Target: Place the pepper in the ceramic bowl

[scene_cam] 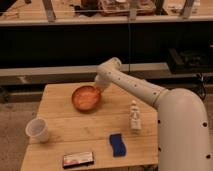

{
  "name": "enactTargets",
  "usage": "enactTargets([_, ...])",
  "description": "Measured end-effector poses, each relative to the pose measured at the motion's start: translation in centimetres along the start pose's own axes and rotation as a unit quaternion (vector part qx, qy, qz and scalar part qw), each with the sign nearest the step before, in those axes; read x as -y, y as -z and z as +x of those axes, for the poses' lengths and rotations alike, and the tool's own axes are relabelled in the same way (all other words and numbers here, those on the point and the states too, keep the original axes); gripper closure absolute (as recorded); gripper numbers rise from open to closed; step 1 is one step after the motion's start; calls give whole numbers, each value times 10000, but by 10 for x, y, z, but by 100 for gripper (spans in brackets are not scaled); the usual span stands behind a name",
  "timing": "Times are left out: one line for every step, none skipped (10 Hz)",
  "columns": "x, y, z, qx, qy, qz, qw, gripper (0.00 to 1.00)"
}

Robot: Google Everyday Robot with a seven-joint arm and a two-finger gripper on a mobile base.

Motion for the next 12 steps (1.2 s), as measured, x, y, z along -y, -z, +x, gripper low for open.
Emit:
enactTargets([0,0,0,0,-6,0,10000,77])
enactTargets([0,0,0,-4,-10,-4,10000,77])
enactTargets([0,0,0,-7,-12,-5,10000,77])
enactTargets([-1,-1,0,-7,-18,-10,10000,77])
enactTargets([-1,-1,0,-10,-21,-11,10000,77])
enactTargets([0,0,0,-16,-25,-9,10000,77])
enactTargets([-1,0,1,-25,-31,-13,10000,77])
enactTargets([-1,-1,1,-25,-40,-16,10000,77])
enactTargets([-1,-1,2,-28,-45,-19,10000,77])
enactTargets([-1,-1,2,-32,-48,-22,10000,77])
enactTargets([-1,-2,2,-32,-55,-25,10000,77])
enactTargets([-1,-2,2,-33,-59,-23,10000,77])
